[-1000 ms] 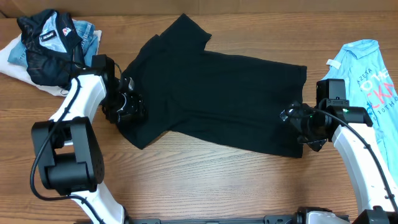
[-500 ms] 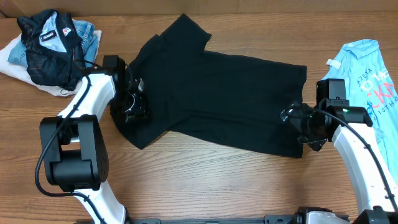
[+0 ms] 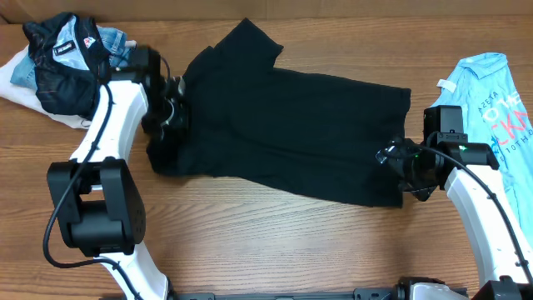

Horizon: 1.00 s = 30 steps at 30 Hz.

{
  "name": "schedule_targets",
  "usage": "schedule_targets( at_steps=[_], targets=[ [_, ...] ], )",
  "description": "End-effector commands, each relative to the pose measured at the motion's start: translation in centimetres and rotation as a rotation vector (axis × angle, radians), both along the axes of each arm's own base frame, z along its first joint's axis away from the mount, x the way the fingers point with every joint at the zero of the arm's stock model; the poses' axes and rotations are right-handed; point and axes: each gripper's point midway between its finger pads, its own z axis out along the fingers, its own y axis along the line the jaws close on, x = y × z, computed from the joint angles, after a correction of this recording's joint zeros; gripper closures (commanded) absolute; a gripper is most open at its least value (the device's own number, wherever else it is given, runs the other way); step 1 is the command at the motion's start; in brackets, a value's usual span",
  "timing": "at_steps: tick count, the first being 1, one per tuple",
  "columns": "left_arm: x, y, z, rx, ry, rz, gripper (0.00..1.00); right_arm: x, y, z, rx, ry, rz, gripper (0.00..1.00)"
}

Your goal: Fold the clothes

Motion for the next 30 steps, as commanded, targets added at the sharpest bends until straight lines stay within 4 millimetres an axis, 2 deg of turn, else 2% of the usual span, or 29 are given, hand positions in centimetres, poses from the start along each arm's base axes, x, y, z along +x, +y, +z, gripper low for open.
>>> schedule_targets(
  at_steps=[1, 5, 8, 9, 11, 14, 16, 18, 20, 23, 26, 27, 30],
  targets=[
    [2.6, 1.0, 1.5, 0.057, -0.09, 0.013, 0.96, 0.6, 0.0, 0.9, 0.001, -0.035, 0.007, 0.08],
    [3.8, 1.1, 1.8, 0.064, -0.14, 0.014, 0.91, 0.5, 0.0, 0.9, 0.002, -0.029, 0.007, 0.08],
    [4.4, 1.1, 2.0, 0.065, -0.168, 0.009, 0.73, 0.4, 0.0, 0.8, 0.002, -0.024, 0.007, 0.08],
    [4.5, 1.1, 2.0, 0.065, -0.172, 0.007, 0.62, 0.4, 0.0, 0.8, 0.002, -0.023, 0.007, 0.08],
    [4.6, 1.1, 2.0, 0.067, -0.177, 0.003, 0.12, 0.3, 0.0, 0.8, 0.002, -0.02, 0.007, 0.08],
    [4.4, 1.7, 1.9, 0.098, -0.171, 0.001, 0.03, 0.1, 0.0, 0.8, 0.003, -0.012, 0.007, 0.08],
    [3.7, 1.8, 1.8, 0.103, -0.14, 0.007, 0.05, -0.1, 0.1, 0.7, 0.004, -0.005, 0.007, 0.1],
    [2.4, 1.8, 1.6, 0.1, -0.083, 0.014, 0.07, -0.4, 0.1, 0.6, 0.008, 0.008, 0.007, 0.17],
    [1.0, 1.8, 1.3, 0.099, -0.024, 0.011, 0.12, -0.9, 0.3, 0.5, 0.018, 0.029, 0.009, 0.31],
    [-1.0, 1.7, 0.9, 0.096, 0.061, 0.02, 0.28, -1.4, 1.0, 0.2, 0.052, 0.049, 0.019, 0.54],
    [-2.1, 1.4, 0.7, 0.087, 0.107, 0.02, 0.57, -1.8, 1.1, -0.6, 0.059, 0.065, 0.021, 0.76],
    [-2.4, 1.2, 0.6, 0.072, 0.117, 0.019, 0.7, -1.9, 1.1, -0.9, 0.06, 0.07, 0.021, 0.8],
    [-3.1, -0.1, 0.3, 0.0, 0.144, 0.013, 0.91, -1.9, 1.2, -2.6, 0.066, 0.086, 0.021, 0.89]
  ],
)
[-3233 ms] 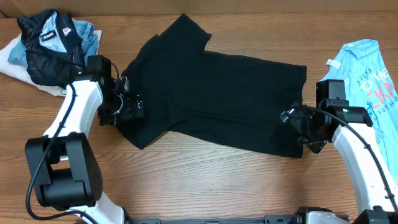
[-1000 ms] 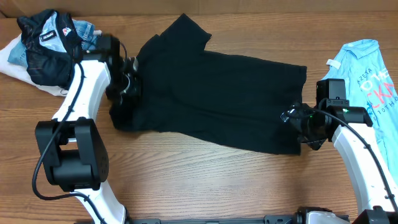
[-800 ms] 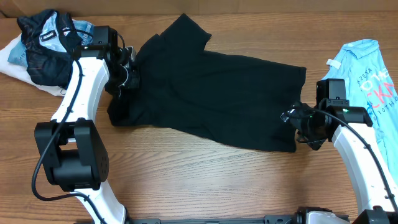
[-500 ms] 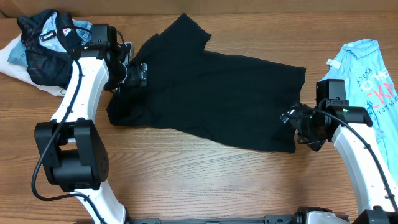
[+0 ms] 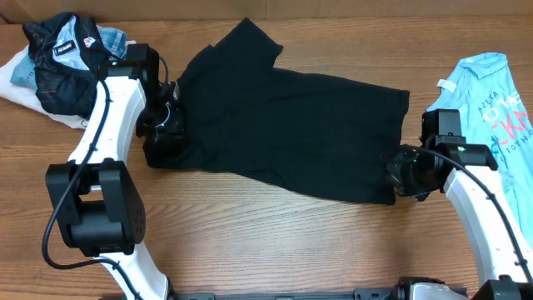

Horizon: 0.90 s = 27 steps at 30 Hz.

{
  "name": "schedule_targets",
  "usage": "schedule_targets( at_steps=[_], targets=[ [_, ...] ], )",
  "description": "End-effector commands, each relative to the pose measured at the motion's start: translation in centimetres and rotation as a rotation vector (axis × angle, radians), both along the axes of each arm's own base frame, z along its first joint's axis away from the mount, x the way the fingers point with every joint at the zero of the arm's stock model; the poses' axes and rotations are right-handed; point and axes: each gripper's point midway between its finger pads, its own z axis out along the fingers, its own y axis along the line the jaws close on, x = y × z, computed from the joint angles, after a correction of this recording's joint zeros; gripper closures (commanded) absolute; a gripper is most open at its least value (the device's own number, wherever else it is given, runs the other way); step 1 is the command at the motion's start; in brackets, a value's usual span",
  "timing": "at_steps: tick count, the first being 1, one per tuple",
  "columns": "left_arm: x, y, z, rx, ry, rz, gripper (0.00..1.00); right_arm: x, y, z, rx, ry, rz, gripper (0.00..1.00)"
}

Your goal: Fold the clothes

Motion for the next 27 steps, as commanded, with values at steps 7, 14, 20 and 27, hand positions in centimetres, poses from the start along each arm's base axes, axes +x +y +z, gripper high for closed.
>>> schedule_targets(
  at_steps=[7, 14, 20, 27],
  targets=[
    [-2.3, -2.5, -2.3, -0.108, 0.081, -0.013, 0.96, 0.3, 1.1, -6.3, 0.077, 0.121, 0.015, 0.92],
    [-2.8, -2.8, -4.2, -0.108, 0.078, -0.02, 0.94, 0.0, 1.2, -9.1, 0.084, 0.199, 0.013, 0.92],
    [-1.0, -1.2, -5.7, -0.05, 0.001, 0.054, 0.91, -0.5, 0.9, -10.7, 0.07, 0.248, 0.005, 0.9],
    [0.7, 0.0, -6.0, -0.047, -0.074, 0.081, 0.91, -1.9, -0.7, -11.7, -0.02, 0.34, -0.101, 0.95]
  ],
)
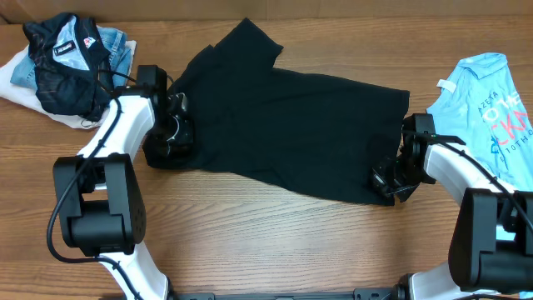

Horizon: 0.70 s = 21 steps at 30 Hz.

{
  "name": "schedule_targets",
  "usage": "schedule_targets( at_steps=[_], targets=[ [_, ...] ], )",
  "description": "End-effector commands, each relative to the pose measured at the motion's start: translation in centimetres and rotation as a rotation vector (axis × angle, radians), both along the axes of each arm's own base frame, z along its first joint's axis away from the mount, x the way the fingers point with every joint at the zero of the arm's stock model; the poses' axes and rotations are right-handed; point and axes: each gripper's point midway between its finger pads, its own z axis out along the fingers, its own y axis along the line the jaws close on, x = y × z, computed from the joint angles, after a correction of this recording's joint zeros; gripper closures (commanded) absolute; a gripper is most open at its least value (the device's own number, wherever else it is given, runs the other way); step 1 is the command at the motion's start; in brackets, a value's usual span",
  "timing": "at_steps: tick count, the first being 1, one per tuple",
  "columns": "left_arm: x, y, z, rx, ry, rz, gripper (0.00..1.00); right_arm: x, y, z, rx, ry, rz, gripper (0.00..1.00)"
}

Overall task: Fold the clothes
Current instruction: 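Move the right gripper to the shirt's upper right and grasp the edge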

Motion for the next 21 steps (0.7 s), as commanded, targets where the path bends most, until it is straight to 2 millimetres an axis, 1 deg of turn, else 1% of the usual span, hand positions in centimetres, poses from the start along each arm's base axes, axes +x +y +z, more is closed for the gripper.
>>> schedule_targets(
  at_steps=[1, 4, 7, 10, 12, 14, 16, 17, 21],
  targets=[
    [0.1, 1.0, -0.6, 0.016, 0.0, 0.039, 0.91, -2.5, -2.0, -2.8, -0.129, 0.133, -0.069, 0.96],
    [0.6, 1.8, -0.7, 0.051, -0.02, 0.048, 0.9, -2.9, -3.0, -2.8, -0.173, 0.152, -0.098, 0.96],
    [0.8, 2.7, -0.8, 0.102, -0.029, 0.055, 0.89, -2.8, -3.8, -2.7, -0.189, 0.157, -0.118, 0.96],
    [1.1, 2.7, -0.7, 0.107, -0.039, 0.052, 0.89, -2.6, -4.9, -2.3, -0.206, 0.16, -0.146, 0.96],
    [1.3, 2.8, -0.7, 0.108, -0.05, 0.053, 0.89, -2.4, -6.1, -1.7, -0.243, 0.167, -0.164, 0.96],
    [1.5, 3.1, -0.7, 0.127, -0.054, 0.068, 0.89, -2.3, -7.7, -1.0, -0.307, 0.179, -0.179, 0.96],
    [1.5, 4.0, -0.8, 0.174, -0.053, 0.102, 0.89, -2.2, -9.1, 0.0, -0.366, 0.195, -0.21, 0.96],
    [1.5, 4.5, -0.8, 0.199, -0.052, 0.116, 0.89, -1.8, -9.8, 0.8, -0.383, 0.194, -0.219, 0.96],
    [1.6, 4.6, -0.7, 0.205, -0.055, 0.116, 0.88, -0.1, -10.5, 2.7, -0.384, 0.164, -0.231, 0.96]
  ],
)
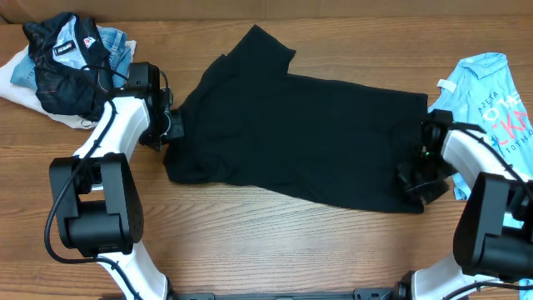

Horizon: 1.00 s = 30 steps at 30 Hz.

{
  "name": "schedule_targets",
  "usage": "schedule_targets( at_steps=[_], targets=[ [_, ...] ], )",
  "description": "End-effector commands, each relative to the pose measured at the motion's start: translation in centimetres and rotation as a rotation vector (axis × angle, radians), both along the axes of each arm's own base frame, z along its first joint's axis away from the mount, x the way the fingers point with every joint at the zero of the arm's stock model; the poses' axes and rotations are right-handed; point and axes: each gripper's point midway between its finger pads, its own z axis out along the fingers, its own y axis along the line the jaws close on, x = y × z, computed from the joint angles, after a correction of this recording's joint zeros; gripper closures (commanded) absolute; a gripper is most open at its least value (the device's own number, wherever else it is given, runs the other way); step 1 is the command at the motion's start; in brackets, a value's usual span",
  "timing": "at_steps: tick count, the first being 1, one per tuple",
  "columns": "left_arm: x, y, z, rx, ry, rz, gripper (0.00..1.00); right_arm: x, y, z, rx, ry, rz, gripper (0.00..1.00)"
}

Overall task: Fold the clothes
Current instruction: 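Move the right gripper to the shirt's upper right and grasp the edge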

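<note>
A black T-shirt [300, 133] lies spread across the middle of the wooden table, one sleeve pointing to the far edge. My left gripper [172, 127] sits at the shirt's left edge, touching the cloth; its fingers are too dark to read. My right gripper [414, 180] is low at the shirt's lower right corner, where the hem is bunched between its fingers.
A pile of clothes [62, 58] with a dark garment, jeans and white cloth sits at the far left corner. A light blue printed shirt [491, 92] lies at the right edge, close behind the right arm.
The whole black shirt has shifted to the right and lies flatter. My right gripper has moved right with the hem corner. The left gripper sits slightly farther back at the shirt's left edge.
The shirt first lay with its left side bunched under my left gripper and my right gripper at the lower right hem. Both stayed at those edges while the cloth shifted slightly. Now the shirt lies farther right and more stretched out.
</note>
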Motion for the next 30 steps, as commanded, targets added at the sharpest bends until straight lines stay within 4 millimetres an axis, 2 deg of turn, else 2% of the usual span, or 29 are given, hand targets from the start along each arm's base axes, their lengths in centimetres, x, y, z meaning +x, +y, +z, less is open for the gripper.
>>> schedule_targets(
  at_steps=[1, 5, 10, 12, 15, 18, 20, 24, 27, 30],
  targets=[
    [-0.2, 1.0, -0.4, 0.041, 0.012, 0.037, 0.88, 2.5, -2.5, 2.1, -0.108, -0.053, -0.004, 0.96],
    [-0.2, 0.9, -0.1, 0.042, 0.017, 0.036, 0.93, 3.6, -2.7, 4.2, -0.11, -0.068, -0.005, 0.96],
    [0.7, -0.5, 2.9, -0.016, 0.005, 0.011, 0.95, 4.7, -2.8, 7.4, -0.107, -0.079, -0.003, 0.96],
    [1.0, -1.8, 4.1, -0.064, 0.002, -0.025, 0.84, 5.5, -2.1, 8.1, -0.049, -0.109, 0.065, 0.89],
    [1.1, -4.0, 4.8, -0.147, -0.011, -0.106, 0.4, 6.8, 0.3, 8.4, 0.101, -0.177, 0.163, 0.67],
    [1.0, -5.5, 4.4, -0.19, -0.005, -0.169, 0.24, 7.3, 1.9, 8.5, 0.184, -0.211, 0.208, 0.57],
    [0.9, -5.9, 3.8, -0.184, 0.01, -0.19, 0.16, 7.5, 2.8, 8.6, 0.213, -0.222, 0.232, 0.55],
    [1.0, -5.9, 2.3, -0.179, 0.034, -0.192, 0.1, 7.6, 4.2, 8.6, 0.23, -0.219, 0.278, 0.54],
    [1.0, -6.1, 1.0, -0.189, 0.056, -0.191, 0.1, 7.6, 5.3, 8.6, 0.233, -0.215, 0.312, 0.54],
    [0.9, -6.1, -0.7, -0.192, 0.091, -0.188, 0.15, 7.8, 6.4, 8.6, 0.235, -0.219, 0.346, 0.54]
  ],
)
